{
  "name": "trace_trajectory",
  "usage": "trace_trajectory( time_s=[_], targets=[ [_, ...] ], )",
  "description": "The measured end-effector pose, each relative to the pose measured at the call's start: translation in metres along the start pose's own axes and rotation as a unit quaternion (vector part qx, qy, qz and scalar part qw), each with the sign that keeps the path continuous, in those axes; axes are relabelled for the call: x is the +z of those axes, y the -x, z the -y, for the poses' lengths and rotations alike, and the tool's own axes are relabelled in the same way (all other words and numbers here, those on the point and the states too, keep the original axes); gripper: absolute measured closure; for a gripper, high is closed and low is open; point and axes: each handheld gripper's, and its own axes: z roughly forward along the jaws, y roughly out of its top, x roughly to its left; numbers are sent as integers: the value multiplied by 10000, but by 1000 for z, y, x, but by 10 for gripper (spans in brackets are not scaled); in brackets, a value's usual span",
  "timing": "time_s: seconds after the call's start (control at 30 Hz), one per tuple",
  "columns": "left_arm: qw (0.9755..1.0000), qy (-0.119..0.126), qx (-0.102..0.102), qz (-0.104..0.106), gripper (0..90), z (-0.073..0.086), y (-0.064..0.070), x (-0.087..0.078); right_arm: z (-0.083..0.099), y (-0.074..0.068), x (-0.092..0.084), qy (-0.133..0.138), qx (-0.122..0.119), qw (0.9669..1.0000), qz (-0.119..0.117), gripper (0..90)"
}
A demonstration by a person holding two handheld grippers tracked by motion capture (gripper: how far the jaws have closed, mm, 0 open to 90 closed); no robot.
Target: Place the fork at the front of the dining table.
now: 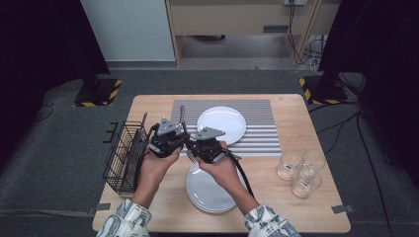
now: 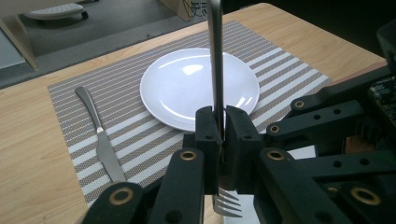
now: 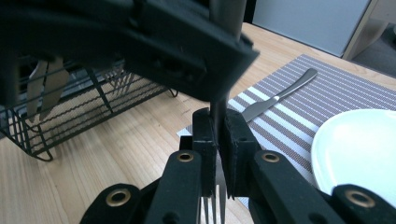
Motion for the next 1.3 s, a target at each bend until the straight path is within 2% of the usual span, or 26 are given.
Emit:
trace_trajectory(
  time_s=[0.2,0.3,0.33,0.47,0.53,0.63,0.83,1.3],
  targets=[
    [10000,-1,82,5,864,-3,6,1,-1,2,-4,26,-25,10000,2,847],
    [10000,13,30,15,865,-4,7,1,0,3,-6,64,-13,10000,9,842],
    [10000,-16,68,3,865,-5,7,1,0,3,-7,74,-1,10000,-4,830],
    [10000,20,66,-13,865,-8,10,0,1,5,-10,114,76,9999,-7,743],
    [10000,19,83,-7,865,-9,10,-1,2,7,-10,97,128,9999,48,661],
    [9999,16,102,-5,865,-11,10,-1,5,9,-9,79,187,9998,19,624],
    [10000,49,66,-14,865,-12,10,-1,12,10,-9,48,124,9999,44,551],
    [9999,104,65,23,865,-17,12,-7,26,8,-1,-104,154,9998,-36,518]
  ],
)
